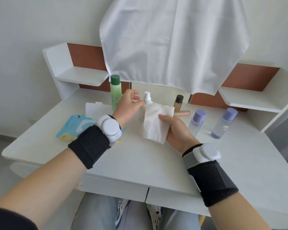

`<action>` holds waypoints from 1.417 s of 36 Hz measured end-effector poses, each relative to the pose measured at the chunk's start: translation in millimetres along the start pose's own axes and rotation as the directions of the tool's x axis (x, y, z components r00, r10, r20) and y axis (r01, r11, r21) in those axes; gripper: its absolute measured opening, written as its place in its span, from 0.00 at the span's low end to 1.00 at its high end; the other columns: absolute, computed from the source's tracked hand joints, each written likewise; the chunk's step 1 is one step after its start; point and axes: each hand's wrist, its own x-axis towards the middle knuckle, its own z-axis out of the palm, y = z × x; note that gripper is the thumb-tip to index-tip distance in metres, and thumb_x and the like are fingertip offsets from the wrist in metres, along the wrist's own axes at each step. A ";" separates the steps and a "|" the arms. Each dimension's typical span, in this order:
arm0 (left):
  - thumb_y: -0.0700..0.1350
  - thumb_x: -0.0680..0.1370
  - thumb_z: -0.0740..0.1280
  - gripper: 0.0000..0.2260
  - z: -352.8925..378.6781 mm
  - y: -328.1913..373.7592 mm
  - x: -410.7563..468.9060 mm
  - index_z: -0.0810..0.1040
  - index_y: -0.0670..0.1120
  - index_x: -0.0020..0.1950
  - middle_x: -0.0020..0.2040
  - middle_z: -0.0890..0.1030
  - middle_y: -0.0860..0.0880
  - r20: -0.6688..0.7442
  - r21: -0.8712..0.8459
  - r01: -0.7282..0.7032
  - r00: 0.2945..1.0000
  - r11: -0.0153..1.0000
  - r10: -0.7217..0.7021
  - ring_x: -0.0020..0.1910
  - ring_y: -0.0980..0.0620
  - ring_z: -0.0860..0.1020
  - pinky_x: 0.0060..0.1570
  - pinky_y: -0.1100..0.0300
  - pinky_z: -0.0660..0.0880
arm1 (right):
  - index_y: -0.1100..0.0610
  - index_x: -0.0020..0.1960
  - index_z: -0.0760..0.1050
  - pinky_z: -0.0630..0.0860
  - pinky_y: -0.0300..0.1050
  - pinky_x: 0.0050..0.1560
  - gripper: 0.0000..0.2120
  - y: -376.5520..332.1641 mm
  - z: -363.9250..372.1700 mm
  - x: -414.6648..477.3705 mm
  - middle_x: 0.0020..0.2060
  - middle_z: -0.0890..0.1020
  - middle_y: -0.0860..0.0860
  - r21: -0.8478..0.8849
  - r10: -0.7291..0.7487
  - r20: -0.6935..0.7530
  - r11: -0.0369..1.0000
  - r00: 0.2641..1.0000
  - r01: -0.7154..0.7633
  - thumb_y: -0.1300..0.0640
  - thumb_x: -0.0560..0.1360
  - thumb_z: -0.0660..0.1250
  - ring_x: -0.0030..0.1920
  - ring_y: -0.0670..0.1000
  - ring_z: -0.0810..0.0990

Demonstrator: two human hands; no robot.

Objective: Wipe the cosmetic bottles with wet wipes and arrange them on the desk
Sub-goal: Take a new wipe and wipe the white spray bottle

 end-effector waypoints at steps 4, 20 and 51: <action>0.47 0.72 0.66 0.26 10.0 -6.3 -1.3 0.67 0.45 0.68 0.62 0.75 0.47 0.074 -0.047 0.098 0.993 0.994 -0.095 0.59 0.50 0.75 0.61 0.56 0.70 | 0.61 0.63 0.74 0.78 0.52 0.59 0.13 1.2 -0.6 5.1 0.56 0.83 0.57 -0.040 -0.074 -0.217 0.997 0.973 0.067 0.60 0.79 0.63 0.57 0.56 0.82; 0.50 0.70 0.73 0.18 30.5 -24.1 -4.9 0.77 0.47 0.58 0.50 0.82 0.50 -0.009 0.023 0.006 1.000 1.000 -0.006 0.51 0.50 0.79 0.50 0.57 0.74 | 0.52 0.53 0.77 0.78 0.47 0.51 0.09 6.9 3.2 6.0 0.40 0.81 0.46 -0.315 -0.301 -0.425 0.933 0.854 0.173 0.57 0.81 0.58 0.45 0.49 0.80; 0.66 0.77 0.49 0.29 48.3 -26.7 -35.7 0.67 0.46 0.66 0.55 0.78 0.40 0.269 -0.436 0.052 0.960 0.899 0.075 0.43 0.51 0.80 0.39 0.54 0.76 | 0.60 0.63 0.72 0.74 0.44 0.31 0.12 10.9 27.5 -3.9 0.51 0.83 0.56 -0.268 -0.424 -0.183 0.889 0.887 0.370 0.59 0.80 0.65 0.42 0.51 0.81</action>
